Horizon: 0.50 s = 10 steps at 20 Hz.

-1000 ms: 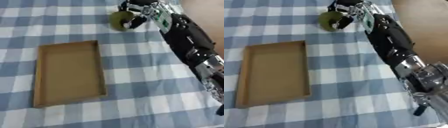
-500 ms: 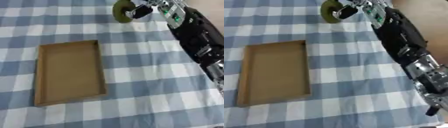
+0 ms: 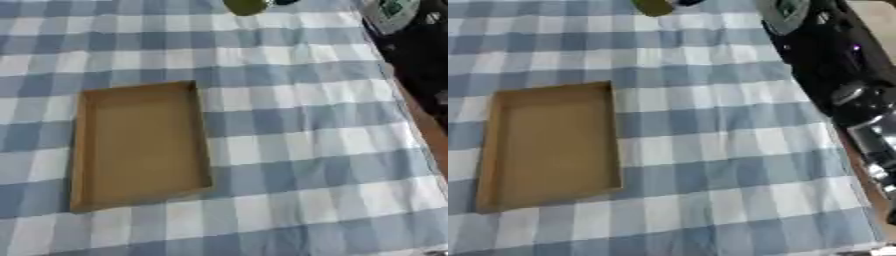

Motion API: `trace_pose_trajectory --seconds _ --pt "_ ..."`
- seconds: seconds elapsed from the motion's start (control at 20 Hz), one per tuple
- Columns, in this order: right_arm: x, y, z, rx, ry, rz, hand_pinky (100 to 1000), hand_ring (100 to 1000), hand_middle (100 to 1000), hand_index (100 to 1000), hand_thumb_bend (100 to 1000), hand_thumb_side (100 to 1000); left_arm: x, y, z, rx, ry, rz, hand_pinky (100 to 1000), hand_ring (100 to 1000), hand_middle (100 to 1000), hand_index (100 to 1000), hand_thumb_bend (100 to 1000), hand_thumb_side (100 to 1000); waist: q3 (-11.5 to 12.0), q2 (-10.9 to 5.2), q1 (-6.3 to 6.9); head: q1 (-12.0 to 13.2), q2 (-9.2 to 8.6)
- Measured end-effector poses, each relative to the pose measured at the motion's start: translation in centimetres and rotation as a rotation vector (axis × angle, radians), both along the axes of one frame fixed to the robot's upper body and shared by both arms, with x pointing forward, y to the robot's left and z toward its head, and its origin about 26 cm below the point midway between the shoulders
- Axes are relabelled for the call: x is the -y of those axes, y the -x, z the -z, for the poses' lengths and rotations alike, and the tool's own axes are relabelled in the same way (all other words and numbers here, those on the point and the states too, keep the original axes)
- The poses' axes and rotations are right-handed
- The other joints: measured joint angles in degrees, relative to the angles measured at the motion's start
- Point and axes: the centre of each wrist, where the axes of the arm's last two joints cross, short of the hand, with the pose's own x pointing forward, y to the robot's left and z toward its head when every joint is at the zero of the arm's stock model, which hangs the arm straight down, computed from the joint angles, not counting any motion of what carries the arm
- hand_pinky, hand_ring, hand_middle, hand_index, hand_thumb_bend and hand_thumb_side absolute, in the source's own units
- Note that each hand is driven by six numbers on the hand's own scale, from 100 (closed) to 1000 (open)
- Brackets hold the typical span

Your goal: Pick up objects on the table and place them in the box.

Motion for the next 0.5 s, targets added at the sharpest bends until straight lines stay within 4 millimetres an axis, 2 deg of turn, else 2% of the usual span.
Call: trace_pose_trajectory --seconds 0.25,0.5 --pt "-2.6 3.9 -1.1 0.040 0.023 -0.141 745 871 458 705 100 201 0.0 0.0 0.0 0.000 0.000 0.000 617 625 649 820 168 483 0.02 -0.34 0.00 0.10 0.05" --pt "-5.6 7.9 -0.7 0.026 0.076 -0.289 750 883 455 706 100 202 0.0 0.0 0.0 0.000 0.003 0.003 617 625 650 820 166 484 0.09 -0.59 0.00 0.02 0.07"
